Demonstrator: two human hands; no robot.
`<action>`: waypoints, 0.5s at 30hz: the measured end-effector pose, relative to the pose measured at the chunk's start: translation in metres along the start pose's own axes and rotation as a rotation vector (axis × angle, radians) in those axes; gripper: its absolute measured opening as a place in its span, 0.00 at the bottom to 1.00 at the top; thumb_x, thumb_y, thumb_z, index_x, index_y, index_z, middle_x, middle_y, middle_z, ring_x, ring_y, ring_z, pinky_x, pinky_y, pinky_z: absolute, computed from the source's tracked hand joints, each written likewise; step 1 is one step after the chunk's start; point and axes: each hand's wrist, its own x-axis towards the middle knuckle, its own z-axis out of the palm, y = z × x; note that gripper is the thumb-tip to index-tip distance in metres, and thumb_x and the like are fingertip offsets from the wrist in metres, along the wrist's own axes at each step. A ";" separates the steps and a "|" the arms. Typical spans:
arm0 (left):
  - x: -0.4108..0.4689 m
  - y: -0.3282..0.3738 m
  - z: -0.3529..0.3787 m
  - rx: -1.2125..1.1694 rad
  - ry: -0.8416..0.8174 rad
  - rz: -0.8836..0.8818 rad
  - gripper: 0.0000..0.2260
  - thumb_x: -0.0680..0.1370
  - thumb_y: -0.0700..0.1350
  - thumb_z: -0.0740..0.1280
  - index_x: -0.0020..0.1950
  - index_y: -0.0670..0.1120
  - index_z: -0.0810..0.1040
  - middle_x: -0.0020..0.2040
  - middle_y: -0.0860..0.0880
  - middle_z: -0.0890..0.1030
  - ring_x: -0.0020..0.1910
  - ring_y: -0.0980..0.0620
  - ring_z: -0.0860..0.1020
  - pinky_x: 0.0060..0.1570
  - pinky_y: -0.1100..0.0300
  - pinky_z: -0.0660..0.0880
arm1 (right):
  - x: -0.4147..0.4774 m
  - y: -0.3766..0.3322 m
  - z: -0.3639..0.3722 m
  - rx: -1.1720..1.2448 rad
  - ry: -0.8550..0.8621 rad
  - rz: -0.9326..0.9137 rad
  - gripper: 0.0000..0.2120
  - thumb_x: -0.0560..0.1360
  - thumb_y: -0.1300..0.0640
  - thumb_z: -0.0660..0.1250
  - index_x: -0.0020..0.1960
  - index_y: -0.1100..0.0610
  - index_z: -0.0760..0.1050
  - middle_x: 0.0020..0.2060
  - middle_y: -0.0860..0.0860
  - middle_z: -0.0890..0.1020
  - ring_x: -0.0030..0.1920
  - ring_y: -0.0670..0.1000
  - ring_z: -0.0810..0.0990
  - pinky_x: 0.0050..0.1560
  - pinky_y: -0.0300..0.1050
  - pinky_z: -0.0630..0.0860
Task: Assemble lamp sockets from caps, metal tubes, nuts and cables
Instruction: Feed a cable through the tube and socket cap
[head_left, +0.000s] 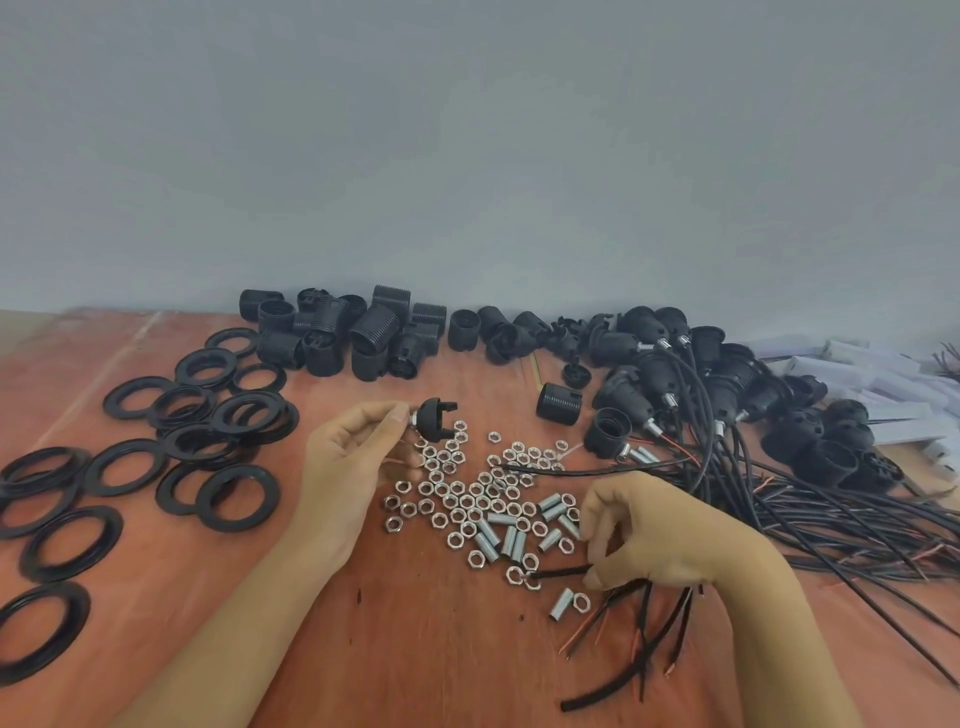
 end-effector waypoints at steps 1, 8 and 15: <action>0.000 0.000 0.000 -0.001 0.001 0.000 0.05 0.77 0.40 0.67 0.46 0.42 0.83 0.34 0.46 0.80 0.29 0.51 0.77 0.30 0.62 0.77 | 0.000 0.000 0.001 0.030 0.003 -0.026 0.14 0.65 0.56 0.81 0.45 0.49 0.78 0.36 0.43 0.85 0.28 0.38 0.74 0.36 0.34 0.70; -0.002 0.001 0.001 0.005 -0.038 -0.016 0.11 0.71 0.47 0.69 0.48 0.42 0.83 0.35 0.46 0.80 0.30 0.52 0.77 0.31 0.61 0.78 | 0.006 -0.003 0.004 0.412 0.559 -0.318 0.04 0.71 0.57 0.76 0.46 0.51 0.84 0.38 0.48 0.85 0.38 0.49 0.82 0.41 0.44 0.79; -0.007 0.004 0.005 -0.033 -0.124 -0.036 0.09 0.72 0.47 0.68 0.47 0.45 0.84 0.35 0.47 0.80 0.30 0.52 0.77 0.29 0.62 0.77 | 0.024 -0.021 0.029 0.262 0.662 -0.560 0.12 0.75 0.60 0.71 0.49 0.42 0.82 0.44 0.43 0.79 0.41 0.48 0.81 0.40 0.37 0.74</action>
